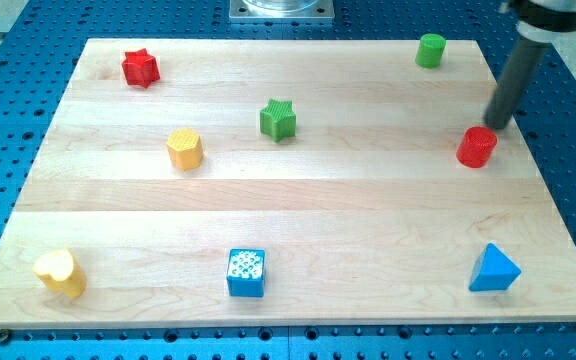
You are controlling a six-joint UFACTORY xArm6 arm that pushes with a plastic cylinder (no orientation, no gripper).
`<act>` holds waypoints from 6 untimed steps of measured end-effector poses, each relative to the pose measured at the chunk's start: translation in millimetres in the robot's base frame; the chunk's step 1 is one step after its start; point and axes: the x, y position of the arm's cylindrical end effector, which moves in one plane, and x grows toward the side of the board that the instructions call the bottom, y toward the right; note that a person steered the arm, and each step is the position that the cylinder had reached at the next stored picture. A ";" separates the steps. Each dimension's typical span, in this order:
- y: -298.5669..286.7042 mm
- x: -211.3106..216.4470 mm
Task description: Touch the bottom of triangle
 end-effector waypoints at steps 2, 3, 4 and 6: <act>2.0 213.3; -28.3 241.1; -63.9 240.9; -121.8 233.1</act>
